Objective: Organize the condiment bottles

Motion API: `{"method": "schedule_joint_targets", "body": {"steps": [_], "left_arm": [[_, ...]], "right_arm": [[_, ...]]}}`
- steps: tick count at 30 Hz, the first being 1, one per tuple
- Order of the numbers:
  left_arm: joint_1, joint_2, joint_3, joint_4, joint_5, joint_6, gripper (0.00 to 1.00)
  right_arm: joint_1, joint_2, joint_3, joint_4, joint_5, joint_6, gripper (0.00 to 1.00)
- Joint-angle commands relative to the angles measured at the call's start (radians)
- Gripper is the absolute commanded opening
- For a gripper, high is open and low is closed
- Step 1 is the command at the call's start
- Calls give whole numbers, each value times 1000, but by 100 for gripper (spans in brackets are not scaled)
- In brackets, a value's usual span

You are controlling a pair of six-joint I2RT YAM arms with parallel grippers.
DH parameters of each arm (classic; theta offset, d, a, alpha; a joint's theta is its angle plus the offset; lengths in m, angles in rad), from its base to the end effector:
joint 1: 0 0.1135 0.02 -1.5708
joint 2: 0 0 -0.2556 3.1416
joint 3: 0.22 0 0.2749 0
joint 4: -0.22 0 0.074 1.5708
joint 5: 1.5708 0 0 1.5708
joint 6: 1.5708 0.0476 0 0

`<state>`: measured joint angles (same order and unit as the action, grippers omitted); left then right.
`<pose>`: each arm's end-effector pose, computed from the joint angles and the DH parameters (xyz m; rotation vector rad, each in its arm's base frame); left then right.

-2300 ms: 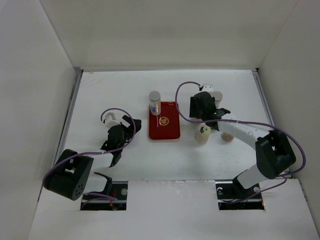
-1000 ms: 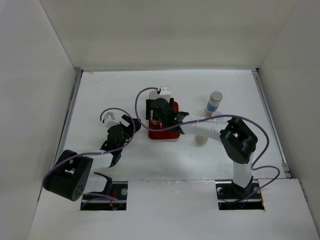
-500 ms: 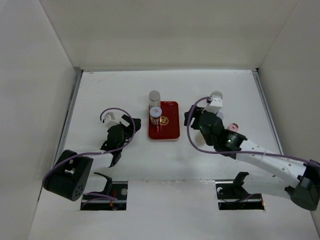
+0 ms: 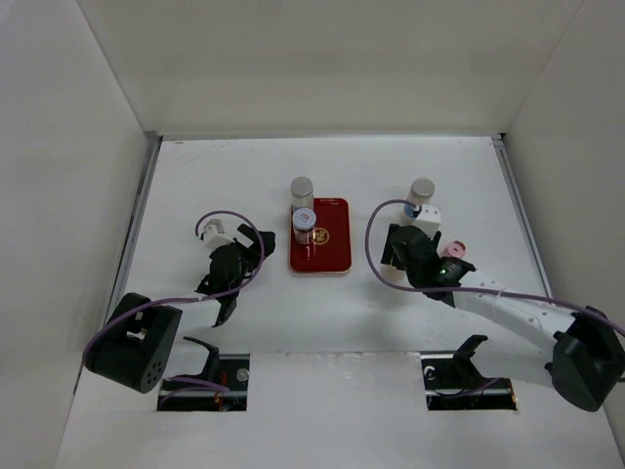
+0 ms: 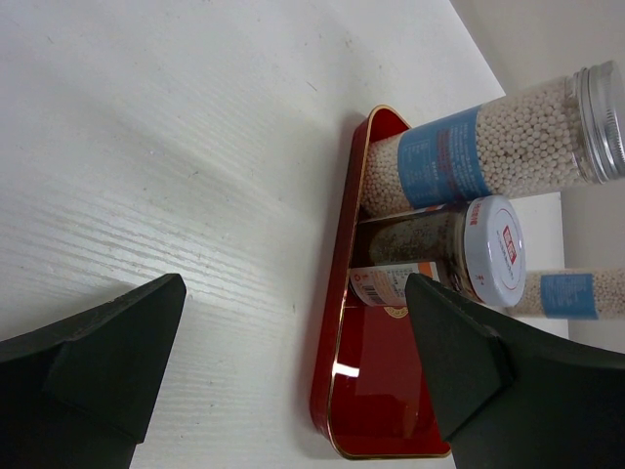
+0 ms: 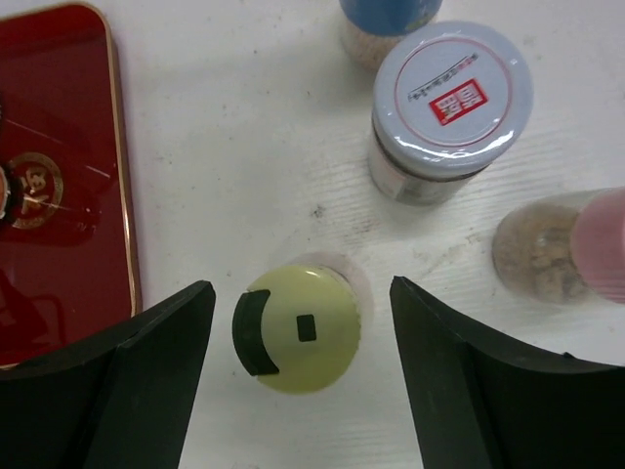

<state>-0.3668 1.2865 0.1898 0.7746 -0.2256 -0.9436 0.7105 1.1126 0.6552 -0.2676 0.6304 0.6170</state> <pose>0.2263 -0.0755 0.1094 -0.7021 1.8111 -0.6760 0.2141 0.1472 0.2035 0.2111 2.1260 0.0432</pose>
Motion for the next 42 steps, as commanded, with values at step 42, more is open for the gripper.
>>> {"method": "schedule_joint_targets", "body": {"steps": [42], "left_arm": [[15, -19, 0, 35, 0, -6, 100]], "right_arm": [[350, 707, 635, 246, -31, -91, 78]]}}
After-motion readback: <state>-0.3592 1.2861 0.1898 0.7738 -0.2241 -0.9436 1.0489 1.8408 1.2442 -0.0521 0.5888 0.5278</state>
